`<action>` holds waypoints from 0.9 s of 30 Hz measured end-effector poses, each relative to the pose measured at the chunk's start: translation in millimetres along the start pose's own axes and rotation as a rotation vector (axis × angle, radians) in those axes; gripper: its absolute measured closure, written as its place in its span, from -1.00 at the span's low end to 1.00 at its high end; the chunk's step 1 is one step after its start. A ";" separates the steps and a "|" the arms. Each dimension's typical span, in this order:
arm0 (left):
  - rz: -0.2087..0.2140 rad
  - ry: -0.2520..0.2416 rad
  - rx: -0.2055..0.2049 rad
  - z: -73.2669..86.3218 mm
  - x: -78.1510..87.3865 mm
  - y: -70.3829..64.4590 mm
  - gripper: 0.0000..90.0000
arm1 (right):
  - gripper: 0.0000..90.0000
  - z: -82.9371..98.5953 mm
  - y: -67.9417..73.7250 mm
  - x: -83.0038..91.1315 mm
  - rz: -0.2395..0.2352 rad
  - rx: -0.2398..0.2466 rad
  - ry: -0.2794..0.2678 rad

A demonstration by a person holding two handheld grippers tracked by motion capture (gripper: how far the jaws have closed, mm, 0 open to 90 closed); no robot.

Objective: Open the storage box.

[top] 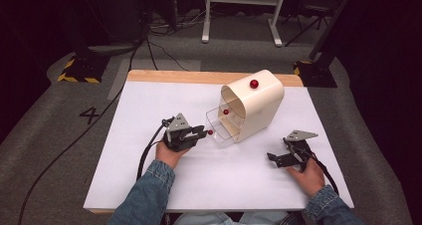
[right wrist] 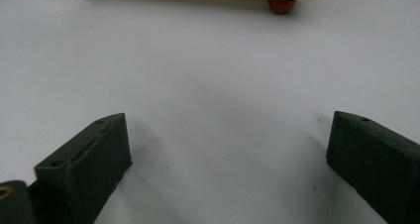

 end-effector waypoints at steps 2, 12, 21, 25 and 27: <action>0.003 -0.028 0.007 -7.2 -1.1 -0.9 0.49 | -0.93 0.0 0.0 0.0 0.000 0.000 0.000; 0.025 -0.030 -0.023 -33.9 -14.2 -8.9 0.15 | -0.93 0.0 0.0 0.0 0.000 0.001 0.000; 0.050 -0.052 -0.001 -52.7 -32.7 -14.0 0.12 | -0.93 0.0 0.0 0.0 0.000 0.001 0.000; 0.052 -0.061 0.014 -57.8 -42.6 -11.6 0.14 | -0.93 0.0 0.0 0.0 0.000 0.000 0.000; 0.066 -0.058 0.055 -57.6 -50.4 -5.2 0.17 | -0.93 0.0 0.0 0.0 0.000 0.001 0.000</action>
Point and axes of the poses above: each handheld gripper's, and its own axes: x roughly backward along the jaws, z roughly out of its underside, y roughly to its left, the point moved 7 cm from there along -x, roughly forward along the jaws, and after that the axes turned 9 degrees about -y, right-handed, at the moved point
